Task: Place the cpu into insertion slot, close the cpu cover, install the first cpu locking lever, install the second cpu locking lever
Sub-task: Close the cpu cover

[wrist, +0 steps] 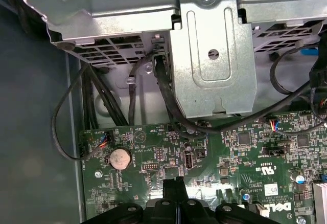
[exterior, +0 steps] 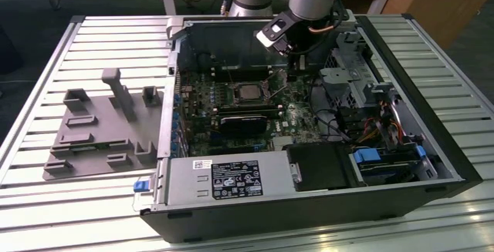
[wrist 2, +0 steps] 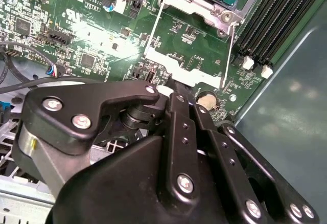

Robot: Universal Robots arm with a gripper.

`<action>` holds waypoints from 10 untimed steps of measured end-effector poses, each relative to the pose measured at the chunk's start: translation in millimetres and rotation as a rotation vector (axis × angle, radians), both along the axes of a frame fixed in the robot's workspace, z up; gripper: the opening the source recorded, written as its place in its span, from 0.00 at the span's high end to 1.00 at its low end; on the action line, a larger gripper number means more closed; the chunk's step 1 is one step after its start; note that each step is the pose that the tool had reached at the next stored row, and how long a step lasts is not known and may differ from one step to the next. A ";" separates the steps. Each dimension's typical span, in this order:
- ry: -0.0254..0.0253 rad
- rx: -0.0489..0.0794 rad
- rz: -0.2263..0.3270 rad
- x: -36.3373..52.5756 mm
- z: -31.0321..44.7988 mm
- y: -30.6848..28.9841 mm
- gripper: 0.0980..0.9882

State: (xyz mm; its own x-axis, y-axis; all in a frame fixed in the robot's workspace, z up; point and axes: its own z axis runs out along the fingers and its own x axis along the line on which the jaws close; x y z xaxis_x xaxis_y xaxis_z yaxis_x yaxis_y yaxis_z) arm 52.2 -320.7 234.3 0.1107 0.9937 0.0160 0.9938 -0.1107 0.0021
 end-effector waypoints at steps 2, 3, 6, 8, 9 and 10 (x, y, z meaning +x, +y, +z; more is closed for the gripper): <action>0.0001 0.000 0.000 0.1 0.0 0.0 1.00; 0.0001 0.000 0.000 0.3 0.0 0.0 1.00; 0.0002 0.000 0.000 1.1 -0.1 0.0 1.00; 0.0003 0.000 0.000 2.8 -0.1 0.0 1.00; 0.0002 0.000 0.000 3.8 0.0 0.0 1.00; 0.0002 0.000 0.000 4.9 0.0 0.0 1.00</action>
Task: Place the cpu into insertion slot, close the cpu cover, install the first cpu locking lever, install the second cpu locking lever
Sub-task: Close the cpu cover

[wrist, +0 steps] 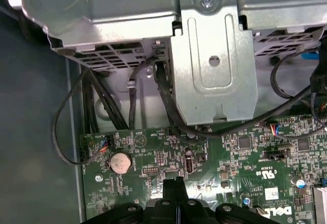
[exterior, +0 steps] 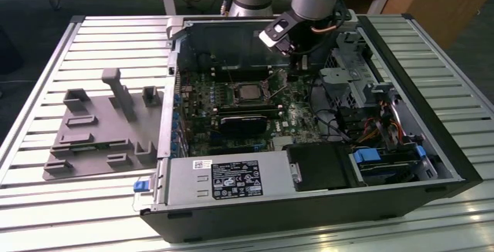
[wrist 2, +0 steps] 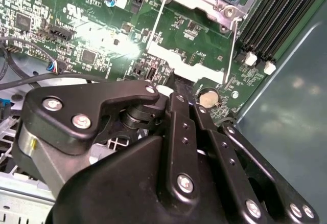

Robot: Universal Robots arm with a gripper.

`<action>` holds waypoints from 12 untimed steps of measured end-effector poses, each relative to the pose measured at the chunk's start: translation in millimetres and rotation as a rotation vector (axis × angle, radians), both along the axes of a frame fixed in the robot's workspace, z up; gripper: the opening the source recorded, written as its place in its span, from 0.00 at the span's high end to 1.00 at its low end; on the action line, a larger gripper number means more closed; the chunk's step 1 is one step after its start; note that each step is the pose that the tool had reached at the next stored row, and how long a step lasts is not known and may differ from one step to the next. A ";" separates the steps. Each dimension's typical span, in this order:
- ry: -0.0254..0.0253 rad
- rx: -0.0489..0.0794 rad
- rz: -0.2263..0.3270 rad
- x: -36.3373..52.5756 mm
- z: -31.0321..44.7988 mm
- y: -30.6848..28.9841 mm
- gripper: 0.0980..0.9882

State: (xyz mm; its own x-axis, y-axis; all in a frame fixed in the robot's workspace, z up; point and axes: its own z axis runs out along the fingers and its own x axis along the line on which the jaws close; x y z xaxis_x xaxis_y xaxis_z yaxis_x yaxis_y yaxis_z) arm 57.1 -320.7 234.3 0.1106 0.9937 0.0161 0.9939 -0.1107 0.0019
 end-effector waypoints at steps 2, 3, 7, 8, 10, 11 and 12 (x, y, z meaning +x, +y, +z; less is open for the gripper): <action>0.0000 0.000 0.000 2.0 0.0 0.0 1.00; 0.0000 0.000 0.000 2.3 0.0 0.0 1.00; 0.0000 0.000 0.000 2.3 0.0 0.0 1.00; 0.0000 0.000 0.000 2.4 0.0 0.0 1.00; 0.0000 0.000 0.000 0.9 0.1 0.0 1.00; 0.0000 0.000 0.000 -0.4 0.1 0.0 1.00; 0.0001 0.000 0.000 -1.9 0.1 0.0 1.00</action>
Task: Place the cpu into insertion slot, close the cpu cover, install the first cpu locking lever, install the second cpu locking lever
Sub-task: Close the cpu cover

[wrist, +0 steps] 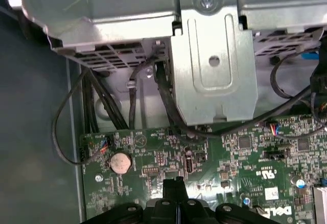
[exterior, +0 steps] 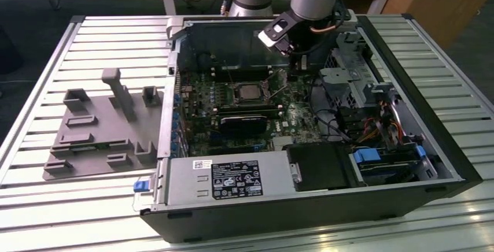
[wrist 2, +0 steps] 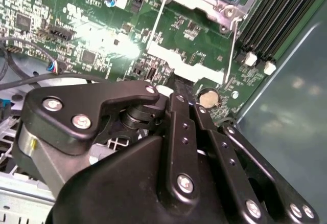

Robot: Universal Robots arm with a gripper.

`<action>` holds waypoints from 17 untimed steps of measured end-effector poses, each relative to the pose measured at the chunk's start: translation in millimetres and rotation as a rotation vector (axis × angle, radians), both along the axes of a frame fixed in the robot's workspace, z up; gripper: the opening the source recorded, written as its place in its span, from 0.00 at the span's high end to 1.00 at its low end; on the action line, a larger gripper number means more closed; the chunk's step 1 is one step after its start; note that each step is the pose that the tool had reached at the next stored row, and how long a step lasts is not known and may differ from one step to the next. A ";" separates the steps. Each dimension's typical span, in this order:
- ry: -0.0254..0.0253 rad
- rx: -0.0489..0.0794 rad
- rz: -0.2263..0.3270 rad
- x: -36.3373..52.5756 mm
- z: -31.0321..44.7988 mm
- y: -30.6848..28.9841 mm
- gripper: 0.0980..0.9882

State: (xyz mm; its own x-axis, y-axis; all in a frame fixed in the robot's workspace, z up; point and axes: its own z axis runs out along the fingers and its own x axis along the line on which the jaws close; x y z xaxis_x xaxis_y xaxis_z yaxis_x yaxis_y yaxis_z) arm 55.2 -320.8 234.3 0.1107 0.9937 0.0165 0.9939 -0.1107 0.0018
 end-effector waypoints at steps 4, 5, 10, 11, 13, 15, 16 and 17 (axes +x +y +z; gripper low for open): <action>0.0000 0.002 0.000 -6.9 0.0 0.0 1.00; -0.0001 0.002 0.000 -8.7 0.0 0.0 1.00; -0.0001 0.003 0.000 -16.6 0.0 0.1 1.00; -0.0001 0.003 0.000 -18.4 -0.1 0.1 1.00; 0.0000 0.003 0.000 -22.9 0.0 0.1 1.00; 0.0000 0.003 0.000 -27.3 0.0 0.1 1.00; -0.0001 0.003 0.000 -29.3 0.0 0.1 1.00; 0.0000 0.003 0.000 -31.3 0.0 0.1 1.00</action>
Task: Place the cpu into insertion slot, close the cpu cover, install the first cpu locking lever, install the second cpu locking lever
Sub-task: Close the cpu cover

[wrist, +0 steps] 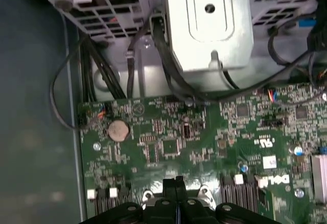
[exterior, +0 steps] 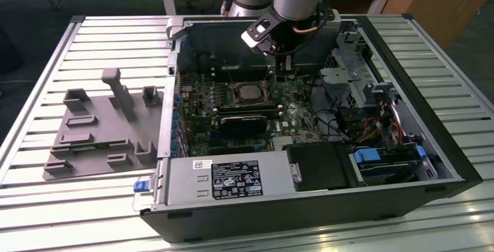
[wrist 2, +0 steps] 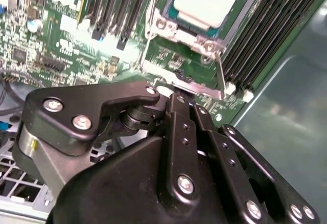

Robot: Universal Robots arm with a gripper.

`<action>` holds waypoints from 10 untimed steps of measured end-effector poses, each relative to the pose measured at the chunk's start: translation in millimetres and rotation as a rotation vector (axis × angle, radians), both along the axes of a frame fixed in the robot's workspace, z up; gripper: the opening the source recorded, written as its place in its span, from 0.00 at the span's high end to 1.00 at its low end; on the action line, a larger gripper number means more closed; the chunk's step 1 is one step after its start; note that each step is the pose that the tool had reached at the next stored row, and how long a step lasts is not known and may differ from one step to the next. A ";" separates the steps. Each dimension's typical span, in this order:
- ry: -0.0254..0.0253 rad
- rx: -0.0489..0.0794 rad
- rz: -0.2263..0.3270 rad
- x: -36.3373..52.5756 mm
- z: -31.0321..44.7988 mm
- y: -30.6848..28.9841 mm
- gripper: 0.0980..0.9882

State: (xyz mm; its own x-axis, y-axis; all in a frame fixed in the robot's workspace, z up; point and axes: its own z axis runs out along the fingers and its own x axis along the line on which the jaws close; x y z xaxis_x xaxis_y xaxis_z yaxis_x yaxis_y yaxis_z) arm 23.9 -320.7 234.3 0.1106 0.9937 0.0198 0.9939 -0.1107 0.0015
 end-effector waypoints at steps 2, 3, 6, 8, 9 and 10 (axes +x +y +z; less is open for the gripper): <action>0.0000 0.000 0.000 -4.1 0.0 0.0 1.00; 0.0000 0.001 0.000 -6.1 0.0 0.0 1.00; 0.0000 0.002 0.000 -11.9 0.0 0.1 1.00; 0.0000 0.002 0.000 -15.3 0.0 0.1 1.00; 0.0000 0.003 0.000 -16.9 0.0 0.1 1.00; -0.0001 0.003 0.000 -18.4 0.0 0.1 1.00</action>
